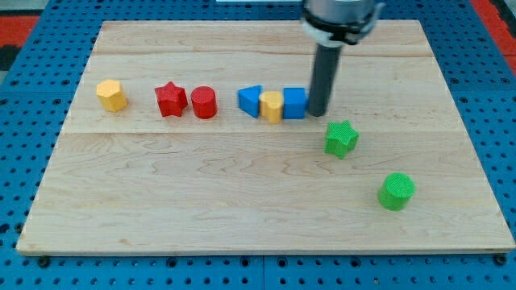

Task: Push the green star above the green circle

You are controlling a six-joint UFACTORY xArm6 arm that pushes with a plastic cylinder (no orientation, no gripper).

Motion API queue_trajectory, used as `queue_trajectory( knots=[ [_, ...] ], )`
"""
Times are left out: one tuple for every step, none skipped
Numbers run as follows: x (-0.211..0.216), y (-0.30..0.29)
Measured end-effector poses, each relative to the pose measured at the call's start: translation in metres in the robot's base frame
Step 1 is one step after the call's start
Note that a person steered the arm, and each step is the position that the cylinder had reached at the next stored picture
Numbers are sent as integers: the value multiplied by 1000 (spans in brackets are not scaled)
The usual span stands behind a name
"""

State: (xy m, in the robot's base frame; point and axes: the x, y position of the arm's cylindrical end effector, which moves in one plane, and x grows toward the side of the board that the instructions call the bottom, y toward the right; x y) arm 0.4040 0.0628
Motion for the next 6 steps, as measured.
queue_trajectory(
  knots=[
    [27, -3],
    [63, 18],
    [62, 48],
    [62, 57],
    [32, 42],
    [35, 85]
  ],
)
